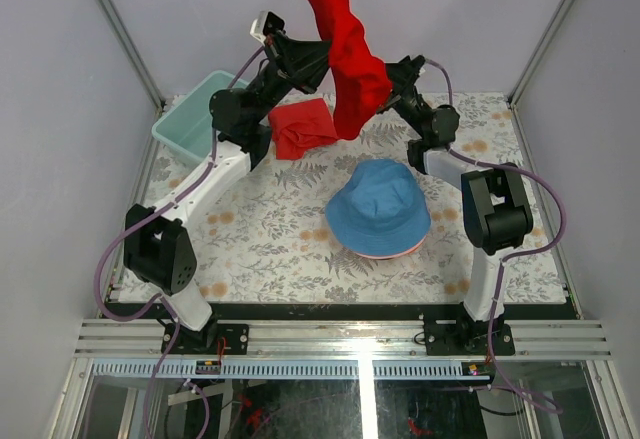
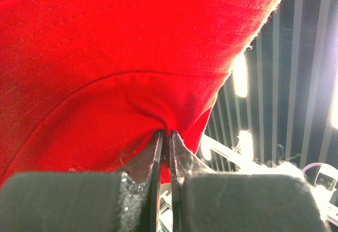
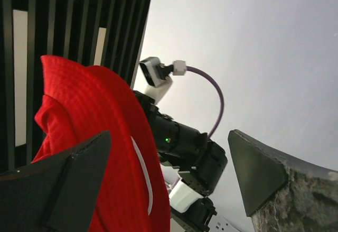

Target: Stack the hats

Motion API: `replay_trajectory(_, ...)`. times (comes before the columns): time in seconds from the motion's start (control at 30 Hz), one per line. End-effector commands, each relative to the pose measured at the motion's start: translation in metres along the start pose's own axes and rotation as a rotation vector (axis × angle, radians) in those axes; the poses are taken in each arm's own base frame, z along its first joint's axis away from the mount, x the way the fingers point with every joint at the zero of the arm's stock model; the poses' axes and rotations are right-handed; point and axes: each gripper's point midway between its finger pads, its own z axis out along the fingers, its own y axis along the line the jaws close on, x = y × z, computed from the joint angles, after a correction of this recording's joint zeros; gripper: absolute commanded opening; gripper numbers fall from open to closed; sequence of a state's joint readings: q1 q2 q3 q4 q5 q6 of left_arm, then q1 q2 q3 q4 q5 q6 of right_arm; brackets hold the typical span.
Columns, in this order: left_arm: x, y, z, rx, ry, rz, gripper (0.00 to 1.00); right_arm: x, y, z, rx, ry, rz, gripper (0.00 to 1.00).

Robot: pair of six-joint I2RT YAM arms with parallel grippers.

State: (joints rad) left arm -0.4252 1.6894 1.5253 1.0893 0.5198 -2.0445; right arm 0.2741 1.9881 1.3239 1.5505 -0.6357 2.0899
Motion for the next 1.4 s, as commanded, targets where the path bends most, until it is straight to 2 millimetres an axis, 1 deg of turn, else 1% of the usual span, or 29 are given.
replay_trajectory(0.0, -0.003, -0.020, -0.005, 0.057, -0.013, -0.327, 0.00, 0.006, 0.049, 0.009, -0.173, 0.010, 0.009, 0.99)
replay_trajectory(0.07, -0.005, -0.015, -0.008, 0.058, -0.020, -0.337, 0.00, 0.004, 0.056, 0.008, -0.210, -0.004, 0.035, 0.99)
replay_trajectory(0.27, -0.014, 0.006, -0.018, 0.056, -0.047, -0.361, 0.00, 0.005, 0.066, 0.009, -0.230, -0.005, 0.051, 0.99)
replay_trajectory(0.53, -0.020, 0.021, -0.026, 0.055, -0.054, -0.381, 0.00, 0.007, 0.080, 0.011, -0.260, 0.001, 0.067, 0.99)
replay_trajectory(0.9, -0.045, 0.046, -0.058, 0.037, -0.105, -0.392, 0.00, 0.021, 0.102, 0.006, -0.267, 0.032, 0.096, 0.99)
replay_trajectory(1.0, -0.050, 0.053, -0.066, 0.031, -0.120, -0.398, 0.00, 0.028, 0.105, 0.006, -0.250, 0.069, 0.095, 0.91)
replay_trajectory(1.13, -0.054, 0.060, -0.070, 0.030, -0.127, -0.406, 0.00, 0.037, 0.101, 0.004, -0.215, 0.101, 0.096, 0.74)
replay_trajectory(1.17, -0.054, 0.060, -0.070, 0.031, -0.126, -0.405, 0.00, 0.041, 0.100, 0.004, -0.198, 0.120, 0.079, 0.73)
replay_trajectory(1.23, -0.056, 0.057, -0.068, 0.034, -0.122, -0.395, 0.00, 0.053, 0.097, 0.005, -0.115, 0.174, 0.001, 0.82)
replay_trajectory(1.27, -0.058, 0.054, -0.067, 0.039, -0.122, -0.386, 0.00, 0.058, 0.093, 0.006, -0.043, 0.195, -0.066, 0.84)
replay_trajectory(1.3, -0.059, 0.050, -0.065, 0.044, -0.116, -0.375, 0.00, 0.065, 0.089, 0.003, 0.040, 0.222, -0.140, 0.85)
replay_trajectory(1.33, -0.061, 0.047, -0.065, 0.045, -0.118, -0.364, 0.00, 0.064, 0.080, 0.001, 0.132, 0.216, -0.221, 0.87)
replay_trajectory(1.37, -0.063, 0.045, -0.064, 0.047, -0.117, -0.355, 0.00, 0.064, 0.077, -0.003, 0.211, 0.209, -0.388, 0.89)
